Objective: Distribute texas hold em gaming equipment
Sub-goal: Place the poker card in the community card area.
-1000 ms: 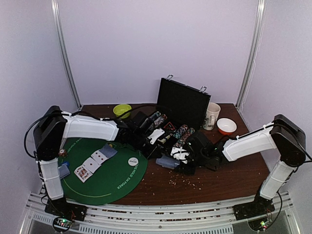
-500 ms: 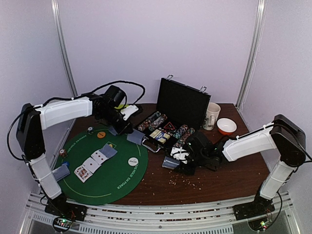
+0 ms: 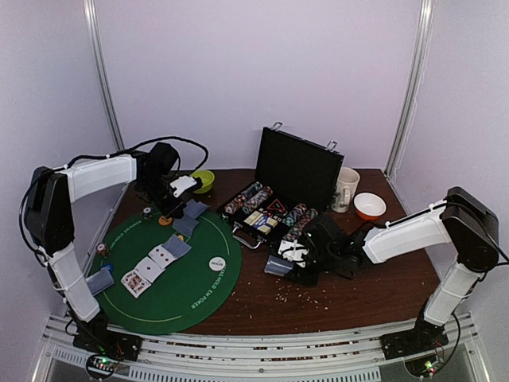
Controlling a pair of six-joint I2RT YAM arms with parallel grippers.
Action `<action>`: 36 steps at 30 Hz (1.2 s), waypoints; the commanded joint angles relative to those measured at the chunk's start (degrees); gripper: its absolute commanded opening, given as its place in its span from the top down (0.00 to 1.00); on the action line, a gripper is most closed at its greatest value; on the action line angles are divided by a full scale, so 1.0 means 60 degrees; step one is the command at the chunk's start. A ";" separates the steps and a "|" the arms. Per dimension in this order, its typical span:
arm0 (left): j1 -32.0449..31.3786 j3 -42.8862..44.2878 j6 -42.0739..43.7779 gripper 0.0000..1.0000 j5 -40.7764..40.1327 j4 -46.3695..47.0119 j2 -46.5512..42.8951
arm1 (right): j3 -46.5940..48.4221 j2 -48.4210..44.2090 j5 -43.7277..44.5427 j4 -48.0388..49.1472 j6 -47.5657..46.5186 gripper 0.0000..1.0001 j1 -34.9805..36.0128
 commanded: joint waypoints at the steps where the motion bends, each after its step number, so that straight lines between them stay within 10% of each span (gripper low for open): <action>1: -0.0018 0.0394 0.0552 1.00 0.1349 -0.0338 0.0225 | 0.0156 -0.0125 0.0087 -0.0021 0.0105 0.47 -0.0019; 36: -0.0047 0.0888 0.1687 1.00 -0.1131 0.1062 0.2226 | 0.0142 0.0026 0.0095 0.0065 0.0136 0.47 -0.0022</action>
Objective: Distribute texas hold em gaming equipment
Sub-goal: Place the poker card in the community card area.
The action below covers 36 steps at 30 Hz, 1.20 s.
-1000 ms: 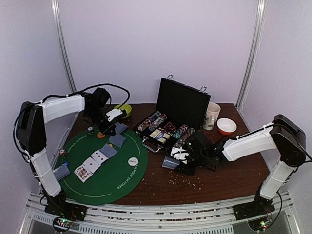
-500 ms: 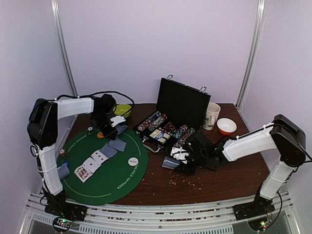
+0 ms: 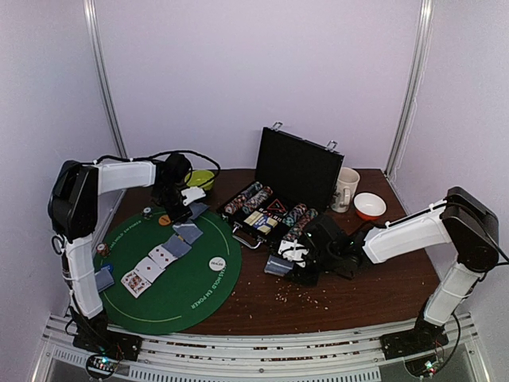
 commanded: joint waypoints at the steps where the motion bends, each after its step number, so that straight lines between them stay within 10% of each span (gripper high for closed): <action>1: -0.0033 0.0166 0.0108 1.00 0.0176 0.0340 0.0272 | 0.0134 0.0035 0.0095 0.0078 0.0107 0.47 -0.0019; 16: -0.0022 0.0062 -0.0166 0.99 0.0178 0.0311 0.0590 | 0.0156 0.0021 0.0094 -0.0005 0.0074 0.47 -0.0016; 21: -0.0024 0.0154 -0.0531 0.68 -0.0267 0.0237 0.0573 | 0.0198 0.0028 0.0084 -0.0057 0.0056 0.47 -0.0022; 36: -0.0076 0.1615 -0.2040 0.53 0.0473 -0.0154 -0.1359 | 0.0864 0.0217 0.0749 -0.1126 0.0103 0.48 0.0814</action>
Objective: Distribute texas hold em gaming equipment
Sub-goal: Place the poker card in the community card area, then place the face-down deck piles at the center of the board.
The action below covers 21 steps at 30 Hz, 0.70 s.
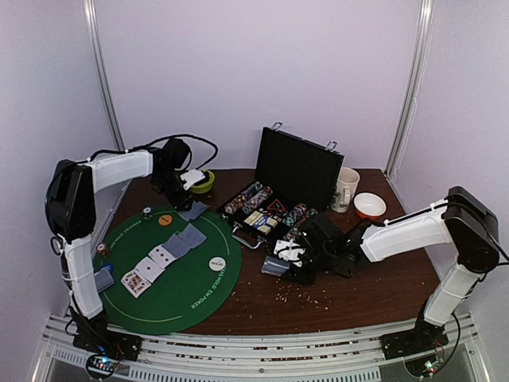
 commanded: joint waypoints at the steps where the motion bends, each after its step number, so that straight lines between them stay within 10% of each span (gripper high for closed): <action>1: -0.0068 0.0447 -0.1150 0.49 0.0828 0.0239 -0.1553 | 0.0516 0.0277 0.0639 -0.0655 0.0174 0.48 0.0588; 13: 0.0053 -0.1404 -0.2575 0.23 0.0364 0.2049 -0.4243 | 0.1056 0.0878 0.1390 -0.2164 0.0661 0.47 0.1827; 21: 0.0244 -0.1990 -0.2866 0.16 -0.0394 0.2232 -0.4758 | 0.1866 0.1105 0.1870 -0.2814 0.1036 0.00 0.1872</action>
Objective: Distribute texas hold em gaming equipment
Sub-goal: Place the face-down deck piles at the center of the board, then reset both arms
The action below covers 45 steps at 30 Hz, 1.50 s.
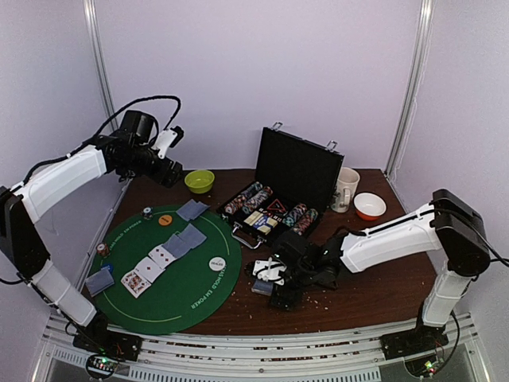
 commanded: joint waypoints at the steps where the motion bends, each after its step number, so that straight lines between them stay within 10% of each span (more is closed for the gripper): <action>1: 0.0223 -0.0425 -0.0413 0.15 -0.0624 0.0759 -0.0528 | 0.0599 0.0148 0.0555 -0.1023 0.0377 0.00 0.0104; 12: 0.1069 -0.2943 -0.1109 0.04 -0.2016 0.3844 -0.1833 | 0.1427 -0.2832 0.0739 -0.0680 0.1086 0.00 -0.0865; 28: 0.3284 -0.8730 -0.1988 0.02 -0.3236 1.1675 -0.3224 | -0.4219 -0.7356 0.1521 0.7015 0.4756 0.00 -0.9439; 45: 0.3285 -1.1343 -0.1110 0.02 -0.0925 1.6918 -0.1279 | -0.8491 -0.4141 0.1696 1.4411 0.4250 0.00 -1.0270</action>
